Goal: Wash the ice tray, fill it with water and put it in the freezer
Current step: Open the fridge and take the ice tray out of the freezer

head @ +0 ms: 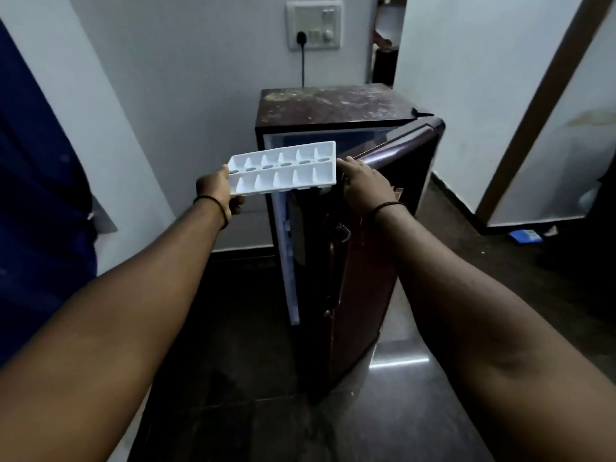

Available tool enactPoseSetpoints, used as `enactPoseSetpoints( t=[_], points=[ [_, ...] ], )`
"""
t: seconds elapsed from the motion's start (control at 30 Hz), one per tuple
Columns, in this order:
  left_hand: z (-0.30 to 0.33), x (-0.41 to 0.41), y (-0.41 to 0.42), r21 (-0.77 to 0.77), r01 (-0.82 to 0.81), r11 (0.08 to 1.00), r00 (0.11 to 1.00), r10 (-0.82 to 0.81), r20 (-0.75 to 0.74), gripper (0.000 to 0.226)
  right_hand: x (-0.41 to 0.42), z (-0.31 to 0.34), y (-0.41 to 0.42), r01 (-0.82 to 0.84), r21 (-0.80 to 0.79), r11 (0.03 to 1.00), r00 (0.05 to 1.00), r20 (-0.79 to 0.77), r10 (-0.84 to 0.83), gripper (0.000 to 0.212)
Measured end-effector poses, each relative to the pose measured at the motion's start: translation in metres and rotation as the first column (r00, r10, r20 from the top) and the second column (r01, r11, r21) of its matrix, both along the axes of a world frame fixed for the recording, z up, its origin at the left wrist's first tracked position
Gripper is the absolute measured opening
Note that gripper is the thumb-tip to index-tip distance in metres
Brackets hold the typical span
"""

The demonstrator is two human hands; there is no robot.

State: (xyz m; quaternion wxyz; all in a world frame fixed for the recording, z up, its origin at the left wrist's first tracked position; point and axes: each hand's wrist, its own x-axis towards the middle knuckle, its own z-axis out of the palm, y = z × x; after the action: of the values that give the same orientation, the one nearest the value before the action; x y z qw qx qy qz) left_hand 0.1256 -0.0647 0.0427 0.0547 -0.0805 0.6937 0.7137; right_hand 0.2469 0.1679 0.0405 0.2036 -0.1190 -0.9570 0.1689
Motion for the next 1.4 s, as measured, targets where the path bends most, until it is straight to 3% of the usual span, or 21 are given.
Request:
enactPoseSetpoints(
  t=[0.17, 0.43, 0.6, 0.87, 0.97, 1.07, 1.13, 1.23, 1.27, 1.33, 1.4],
  points=[
    [-0.010, -0.051, -0.015, -0.017, -0.014, 1.000, 1.000, 0.014, 0.003, 0.025, -0.075, -0.003, -0.009, -0.026, 0.174, 0.984, 0.997, 0.072, 0.014, 0.050],
    [-0.017, -0.125, -0.020, -0.003, 0.039, 0.999, 0.999, -0.039, -0.003, 0.028, -0.175, 0.017, 0.001, 0.021, 0.363, 0.932, 0.969, 0.221, -0.108, 0.054],
    [-0.023, -0.157, -0.017, -0.024, 0.037, 0.999, 0.999, -0.037, 0.001, 0.028, -0.219, 0.016, 0.014, -0.006, 0.318, 0.948, 0.933, 0.342, -0.109, 0.060],
    [-0.036, -0.169, 0.008, -0.079, 0.006, 0.997, 1.000, -0.005, 0.008, 0.028, -0.234, 0.017, 0.033, -0.075, 0.361, 0.930, 0.952, 0.303, -0.041, 0.065],
    [-0.044, -0.158, 0.015, -0.082, 0.012, 0.997, 1.000, -0.013, -0.009, 0.029, -0.227, 0.006, 0.040, -0.085, 0.213, 0.973, 0.978, 0.203, 0.041, 0.064],
    [-0.054, -0.141, 0.020, -0.093, 0.012, 0.996, 0.999, -0.015, -0.030, 0.030, -0.199, -0.029, 0.036, -0.073, -0.137, 0.988, 0.975, -0.219, 0.042, 0.042],
    [-0.062, -0.128, 0.025, -0.123, 0.024, 0.992, 0.999, -0.028, -0.038, 0.032, -0.172, -0.060, 0.020, -0.093, -0.329, 0.940, 0.916, -0.397, -0.049, 0.032],
    [-0.077, -0.106, 0.034, -0.125, 0.024, 0.992, 0.999, -0.027, -0.020, 0.031, -0.145, -0.100, 0.001, 0.024, -0.621, 0.783, 0.918, -0.297, -0.264, 0.034],
    [-0.085, -0.098, 0.037, -0.121, 0.026, 0.992, 0.999, -0.029, -0.021, 0.030, -0.138, -0.110, 0.000, 0.104, -0.730, 0.675, 0.923, -0.182, -0.339, 0.035],
    [-0.104, -0.082, 0.043, -0.131, 0.025, 0.991, 0.999, -0.029, -0.026, 0.030, -0.124, -0.129, 0.001, 0.205, -0.906, 0.371, 0.914, 0.041, -0.404, 0.027],
    [-0.126, -0.061, 0.046, -0.117, 0.048, 0.992, 0.999, -0.048, 0.009, 0.030, -0.099, -0.142, 0.001, 0.210, -0.970, 0.121, 0.899, 0.143, -0.414, 0.022]
  ],
)
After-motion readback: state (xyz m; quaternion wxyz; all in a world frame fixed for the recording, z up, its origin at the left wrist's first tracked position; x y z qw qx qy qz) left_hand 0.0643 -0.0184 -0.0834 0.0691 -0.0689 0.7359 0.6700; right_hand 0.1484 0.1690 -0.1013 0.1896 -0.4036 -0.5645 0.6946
